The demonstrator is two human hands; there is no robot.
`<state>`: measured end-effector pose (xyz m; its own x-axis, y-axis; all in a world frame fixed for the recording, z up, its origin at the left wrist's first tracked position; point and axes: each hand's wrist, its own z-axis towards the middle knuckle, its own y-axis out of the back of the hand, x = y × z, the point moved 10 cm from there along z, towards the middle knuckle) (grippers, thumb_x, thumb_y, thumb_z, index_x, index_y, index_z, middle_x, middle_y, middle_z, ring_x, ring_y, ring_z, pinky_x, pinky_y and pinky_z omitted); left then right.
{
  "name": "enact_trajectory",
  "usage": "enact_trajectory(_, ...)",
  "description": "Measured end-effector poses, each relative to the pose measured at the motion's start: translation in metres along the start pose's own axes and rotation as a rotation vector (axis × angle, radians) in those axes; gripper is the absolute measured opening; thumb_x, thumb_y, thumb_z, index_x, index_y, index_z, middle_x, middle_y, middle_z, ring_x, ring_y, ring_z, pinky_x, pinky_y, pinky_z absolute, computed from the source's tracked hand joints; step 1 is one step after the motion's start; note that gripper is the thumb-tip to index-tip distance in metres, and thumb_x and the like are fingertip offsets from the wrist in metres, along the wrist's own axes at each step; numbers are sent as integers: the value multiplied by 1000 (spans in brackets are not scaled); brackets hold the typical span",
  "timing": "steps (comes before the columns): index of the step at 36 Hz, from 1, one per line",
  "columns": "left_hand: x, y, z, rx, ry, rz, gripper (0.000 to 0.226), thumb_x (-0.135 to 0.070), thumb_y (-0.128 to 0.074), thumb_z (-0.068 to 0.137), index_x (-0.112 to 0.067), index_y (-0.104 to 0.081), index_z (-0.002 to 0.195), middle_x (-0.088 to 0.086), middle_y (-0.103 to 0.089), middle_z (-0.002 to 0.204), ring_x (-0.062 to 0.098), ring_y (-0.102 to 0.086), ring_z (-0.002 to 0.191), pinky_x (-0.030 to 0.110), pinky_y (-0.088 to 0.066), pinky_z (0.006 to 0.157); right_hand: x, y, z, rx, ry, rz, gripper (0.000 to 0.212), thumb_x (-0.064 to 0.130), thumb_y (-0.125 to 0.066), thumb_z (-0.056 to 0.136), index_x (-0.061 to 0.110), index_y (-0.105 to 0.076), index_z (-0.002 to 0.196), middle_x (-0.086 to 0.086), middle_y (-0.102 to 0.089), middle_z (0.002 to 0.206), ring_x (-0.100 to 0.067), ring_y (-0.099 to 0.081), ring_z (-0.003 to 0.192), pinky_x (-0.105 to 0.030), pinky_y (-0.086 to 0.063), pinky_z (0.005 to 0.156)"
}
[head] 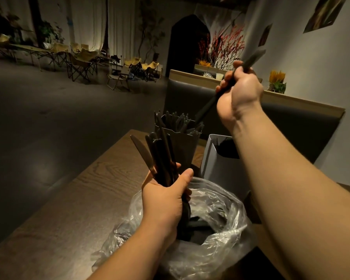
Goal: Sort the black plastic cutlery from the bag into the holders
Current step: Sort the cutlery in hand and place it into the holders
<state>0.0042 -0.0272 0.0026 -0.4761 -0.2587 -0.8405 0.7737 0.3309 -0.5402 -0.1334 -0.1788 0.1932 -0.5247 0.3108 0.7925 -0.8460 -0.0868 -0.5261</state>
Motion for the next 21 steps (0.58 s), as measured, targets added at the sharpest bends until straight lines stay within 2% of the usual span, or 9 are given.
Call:
enact_trajectory(5, 0, 1, 2, -6, -4, -10, 20, -6, -80, 81, -15, -67, 94, 0, -64, 67, 16, -60, 58, 29, -50, 55, -23, -5, 9, -63, -4, -84, 20, 14, -37, 108, 13, -56, 102, 3, -46, 68, -8, -44, 59, -23, -42, 60)
enact_trajectory(8, 1, -1, 2, 9, 4, -16, 19, -5, -78, 82, -14, -67, 95, 0, -64, 67, 16, -59, 57, 30, -50, 55, -43, -5, 7, -55, -47, -197, 17, 15, -39, 107, 15, -56, 104, 2, -49, 72, -9, -47, 66, -25, -45, 68)
enact_trajectory(13, 1, -6, 2, 63, 23, -26, 16, -5, -74, 86, -12, -65, 98, 1, -61, 66, 16, -55, 54, 30, -49, 52, -73, -11, -6, 135, -145, -562, 19, 11, -39, 106, 13, -57, 111, -6, -57, 93, -17, -58, 90, -31, -50, 88)
enact_trajectory(17, 4, -11, -1, 115, 63, -37, 14, -8, -72, 89, -12, -65, 100, 0, -65, 71, 17, -57, 54, 28, -51, 53, -74, -13, -12, 193, -119, -779, 22, 5, -44, 103, 11, -55, 121, -10, -60, 109, -24, -64, 105, -27, -55, 80)
enact_trajectory(18, 5, -13, -1, 129, 76, -40, 13, -9, -71, 91, -13, -65, 101, 1, -66, 72, 17, -59, 55, 28, -51, 54, -69, -15, -11, 196, -74, -813, 29, 1, -46, 101, 12, -52, 128, -9, -59, 111, -25, -64, 106, -28, -56, 79)
enact_trajectory(21, 5, -17, -3, 176, 90, -29, 13, -13, -67, 94, -15, -65, 107, 3, -69, 74, 19, -63, 58, 27, -51, 53, -51, -23, -9, 232, 116, -968, 74, -10, -54, 91, 28, -28, 149, -6, -53, 111, -21, -62, 100, -31, -59, 78)
